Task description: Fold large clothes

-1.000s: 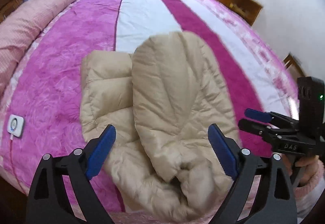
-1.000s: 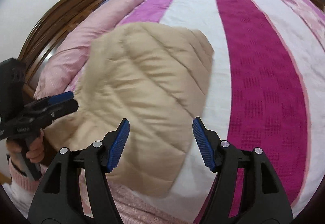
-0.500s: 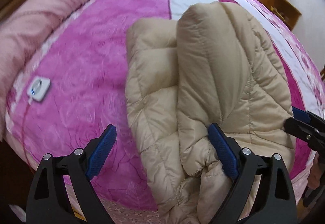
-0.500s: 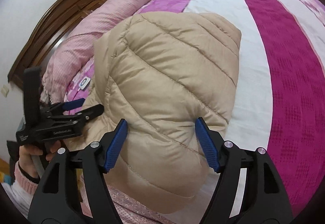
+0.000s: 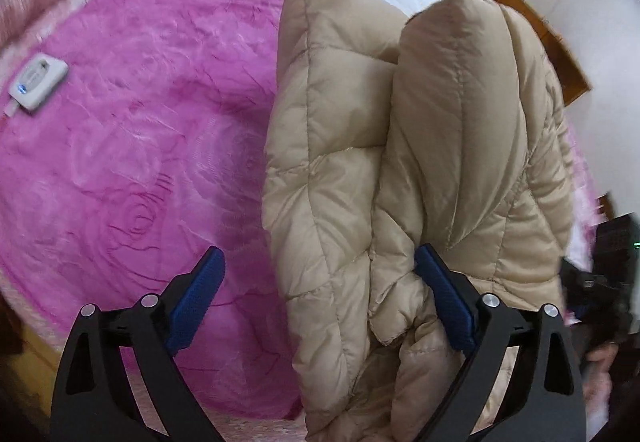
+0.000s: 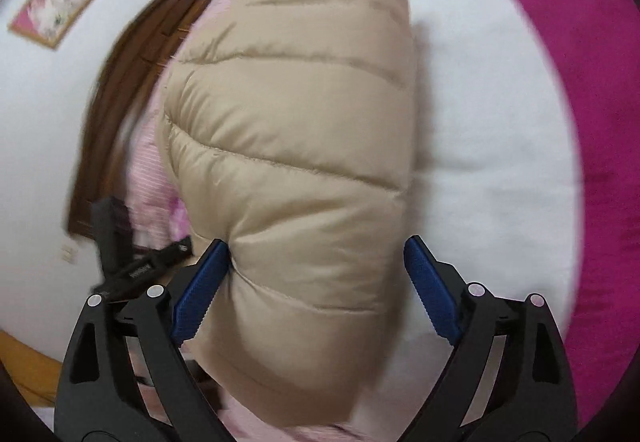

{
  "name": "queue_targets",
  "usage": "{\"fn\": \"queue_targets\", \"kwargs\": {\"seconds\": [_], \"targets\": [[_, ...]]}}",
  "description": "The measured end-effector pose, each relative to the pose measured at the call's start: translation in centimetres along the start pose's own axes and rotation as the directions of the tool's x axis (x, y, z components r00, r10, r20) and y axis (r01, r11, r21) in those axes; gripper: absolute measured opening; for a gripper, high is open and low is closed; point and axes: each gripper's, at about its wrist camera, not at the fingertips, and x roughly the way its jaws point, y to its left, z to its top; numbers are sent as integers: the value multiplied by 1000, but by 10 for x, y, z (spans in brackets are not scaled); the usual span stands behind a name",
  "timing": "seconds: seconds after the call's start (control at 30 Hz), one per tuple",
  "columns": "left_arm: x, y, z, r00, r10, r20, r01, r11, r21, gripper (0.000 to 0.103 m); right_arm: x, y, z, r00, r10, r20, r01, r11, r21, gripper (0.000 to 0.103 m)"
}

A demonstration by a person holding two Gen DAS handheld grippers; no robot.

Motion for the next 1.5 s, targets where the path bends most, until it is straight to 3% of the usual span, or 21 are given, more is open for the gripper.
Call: {"fn": "queue_targets", "kwargs": {"seconds": [0.03, 0.07, 0.1, 0.13, 0.2, 0.27, 0.43, 0.53, 0.63, 0.73, 0.77, 0.8, 0.87, 1.03, 1.1, 1.2, 1.3, 1.4, 1.5], "targets": [[2, 5, 0, 997, -78, -13, 78, 997, -26, 81, 3, -1, 0, 1000, 22, 5, -22, 1000, 6, 89], [4, 7, 1, 990, -140, -21, 139, 989, -47, 68, 3, 0, 0, 999, 43, 12, -43, 999, 11, 85], [6, 9, 1, 972, -232, -32, 229, 970, -79, 62, 2, 1, 1, 998, 55, 25, -55, 998, 10, 78], [7, 8, 4, 965, -259, -29, 256, 963, -85, 62, -1, 1, 2, 997, 63, 37, -63, 998, 5, 74], [5, 1, 9, 958, -287, -18, 286, 957, -47, 55, -11, 4, 4, 994, 82, 68, -82, 997, -2, 59], [3, -10, 15, 943, -334, -8, 333, 943, -22, 50, -27, 9, 9, 990, 85, 116, -83, 996, -25, 55], [-1, -63, 37, 918, -397, 4, 394, 912, 118, 48, -84, 28, 19, 971, 26, 238, 4, 992, -123, 54], [9, -105, 43, 912, -411, -10, 405, 892, 201, 48, -118, 29, 21, 954, -61, 293, 115, 979, -168, 54], [28, -132, 30, 934, -354, -44, 353, 897, 266, 48, -126, 23, 21, 937, -204, 284, 262, 948, -183, 57], [51, -139, 16, 963, -262, -57, 268, 927, 261, 52, -114, -1, 17, 928, -304, 215, 335, 934, -126, 63], [55, -139, 14, 970, -238, -54, 244, 934, 261, 59, -109, -7, 14, 924, -322, 204, 348, 931, -107, 65], [58, -138, 10, 982, -185, -36, 188, 944, 270, 73, -108, -11, 11, 922, -328, 206, 352, 931, -94, 68], [56, -135, 7, 996, -90, 10, 82, 948, 306, 78, -113, -9, 6, 918, -328, 221, 353, 932, -82, 70], [39, -121, -4, 999, 11, 50, -27, 946, 322, 78, -125, 14, -17, 874, -366, 320, 415, 904, -102, 69], [36, -120, -10, 997, 47, 61, -64, 943, 326, 78, -116, 19, -21, 875, -373, 310, 426, 896, -127, 59], [38, -114, -14, 990, 122, 71, -138, 939, 315, 78, -88, 21, -20, 850, -435, 298, 497, 849, -178, 58], [43, -106, -19, 981, 184, 63, -194, 938, 288, 78, -69, 17, -18, 854, -435, 287, 494, 850, -181, 61], [45, -99, -16, 976, 203, 72, -215, 938, 273, 79, -61, 13, -19, 828, -471, 304, 540, 817, -204, 65], [43, -99, -14, 975, 206, 81, -219, 943, 249, 79, -62, 7, -21, 824, -474, 309, 540, 822, -180, 66]]}}
